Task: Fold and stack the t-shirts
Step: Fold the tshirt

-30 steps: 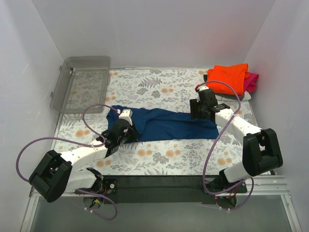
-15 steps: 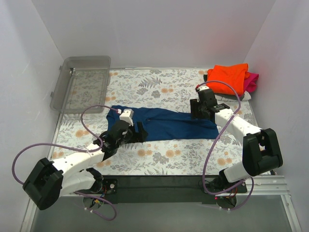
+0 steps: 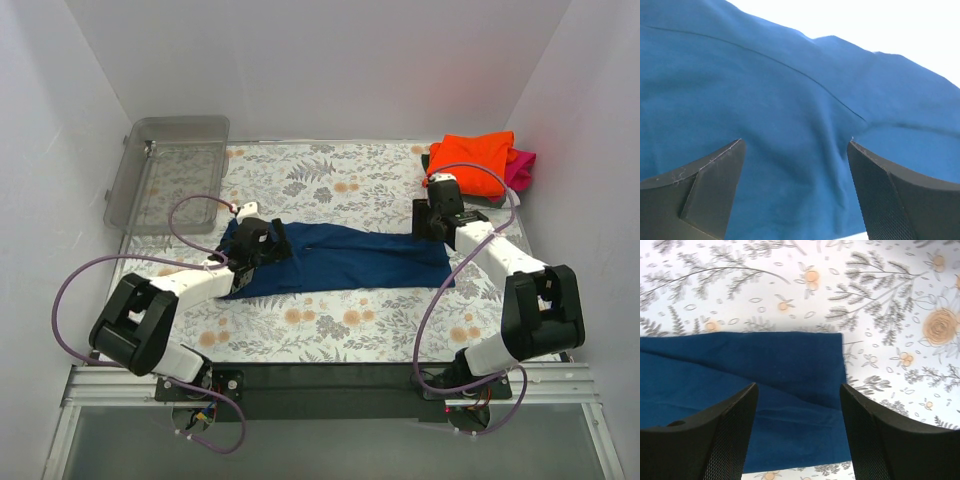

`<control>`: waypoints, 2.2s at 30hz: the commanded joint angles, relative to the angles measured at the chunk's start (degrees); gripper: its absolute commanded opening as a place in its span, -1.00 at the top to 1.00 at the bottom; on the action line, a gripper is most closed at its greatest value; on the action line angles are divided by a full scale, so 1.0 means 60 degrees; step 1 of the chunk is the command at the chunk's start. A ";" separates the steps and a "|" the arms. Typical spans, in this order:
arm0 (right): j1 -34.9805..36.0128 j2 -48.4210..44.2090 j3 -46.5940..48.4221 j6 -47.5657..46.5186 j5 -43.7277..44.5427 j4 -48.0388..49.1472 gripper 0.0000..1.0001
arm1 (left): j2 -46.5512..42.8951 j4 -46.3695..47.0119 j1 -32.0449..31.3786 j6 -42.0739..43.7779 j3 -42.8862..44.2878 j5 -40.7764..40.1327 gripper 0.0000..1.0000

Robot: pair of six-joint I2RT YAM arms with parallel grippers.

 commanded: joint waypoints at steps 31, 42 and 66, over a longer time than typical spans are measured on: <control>-0.1713 0.1754 -0.0009 0.0073 -0.0793 0.0822 0.97 | 0.0701 0.0564 0.1685 -0.0120 -0.0731 0.0375 -0.53; -0.2035 0.2485 0.0943 -0.0352 -0.0133 0.0573 0.97 | 0.0672 0.0520 0.2022 -0.0105 -0.0863 0.0390 -0.53; -0.1655 0.0977 0.0885 -0.0279 -0.1084 0.0368 0.03 | -0.0808 0.0389 0.2022 0.0261 -0.0351 0.0785 -0.55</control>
